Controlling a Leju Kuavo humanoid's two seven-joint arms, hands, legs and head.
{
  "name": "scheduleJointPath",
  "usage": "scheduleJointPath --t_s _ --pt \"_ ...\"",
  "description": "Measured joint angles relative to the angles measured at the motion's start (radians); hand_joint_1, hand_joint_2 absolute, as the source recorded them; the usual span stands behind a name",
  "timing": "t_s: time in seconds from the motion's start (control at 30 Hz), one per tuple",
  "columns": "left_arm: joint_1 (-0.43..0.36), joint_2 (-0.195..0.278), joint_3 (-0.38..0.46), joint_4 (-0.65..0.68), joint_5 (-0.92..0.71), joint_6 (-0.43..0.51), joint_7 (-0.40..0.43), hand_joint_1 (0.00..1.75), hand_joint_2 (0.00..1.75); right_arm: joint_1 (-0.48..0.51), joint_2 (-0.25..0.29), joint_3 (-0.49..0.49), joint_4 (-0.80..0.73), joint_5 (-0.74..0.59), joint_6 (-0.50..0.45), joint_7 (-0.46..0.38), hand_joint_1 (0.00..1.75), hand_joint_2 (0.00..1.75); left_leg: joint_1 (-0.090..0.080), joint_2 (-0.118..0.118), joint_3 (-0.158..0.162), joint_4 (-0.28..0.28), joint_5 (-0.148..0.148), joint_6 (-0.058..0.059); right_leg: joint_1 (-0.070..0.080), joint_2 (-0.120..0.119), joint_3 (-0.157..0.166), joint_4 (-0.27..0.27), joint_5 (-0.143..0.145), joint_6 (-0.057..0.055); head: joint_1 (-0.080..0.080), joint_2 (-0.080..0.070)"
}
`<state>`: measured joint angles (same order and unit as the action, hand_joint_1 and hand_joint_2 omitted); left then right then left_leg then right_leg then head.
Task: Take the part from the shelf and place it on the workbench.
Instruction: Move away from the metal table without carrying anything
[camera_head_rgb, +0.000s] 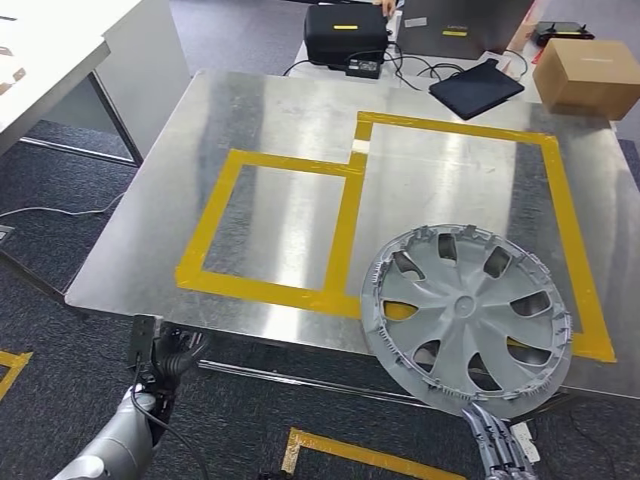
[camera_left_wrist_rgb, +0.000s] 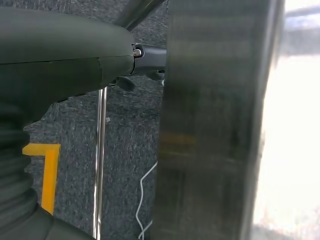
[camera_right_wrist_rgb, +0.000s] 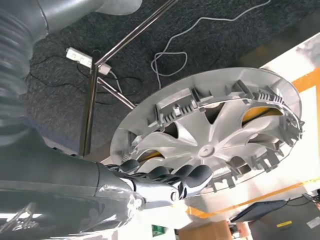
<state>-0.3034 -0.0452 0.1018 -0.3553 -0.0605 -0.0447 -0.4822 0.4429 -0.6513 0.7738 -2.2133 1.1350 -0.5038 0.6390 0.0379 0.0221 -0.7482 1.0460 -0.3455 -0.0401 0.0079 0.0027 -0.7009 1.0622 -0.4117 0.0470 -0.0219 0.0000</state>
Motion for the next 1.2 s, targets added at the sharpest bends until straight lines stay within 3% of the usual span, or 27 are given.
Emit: scheduleJointPath --t_s 0.33,1.2 --pt "0.016 0.003 0.021 -0.019 0.044 -0.042 0.004 0.00 0.00 -0.004 0.005 0.002 0.002 -0.026 -0.033 0.000 0.00 1.75 0.000 0.000 -0.002 0.000 0.001 0.001 0.000 -0.001 -0.002 0.000 -0.003 -0.004 0.000 0.000" --pt "0.013 0.035 0.047 -0.047 0.067 -0.019 0.038 0.00 0.00 -0.038 0.005 0.006 0.025 -0.073 -0.092 0.000 0.00 1.75 0.000 -0.003 0.001 -0.003 -0.001 -0.001 0.000 -0.005 0.002 0.000 -0.007 -0.002 0.000 0.000"
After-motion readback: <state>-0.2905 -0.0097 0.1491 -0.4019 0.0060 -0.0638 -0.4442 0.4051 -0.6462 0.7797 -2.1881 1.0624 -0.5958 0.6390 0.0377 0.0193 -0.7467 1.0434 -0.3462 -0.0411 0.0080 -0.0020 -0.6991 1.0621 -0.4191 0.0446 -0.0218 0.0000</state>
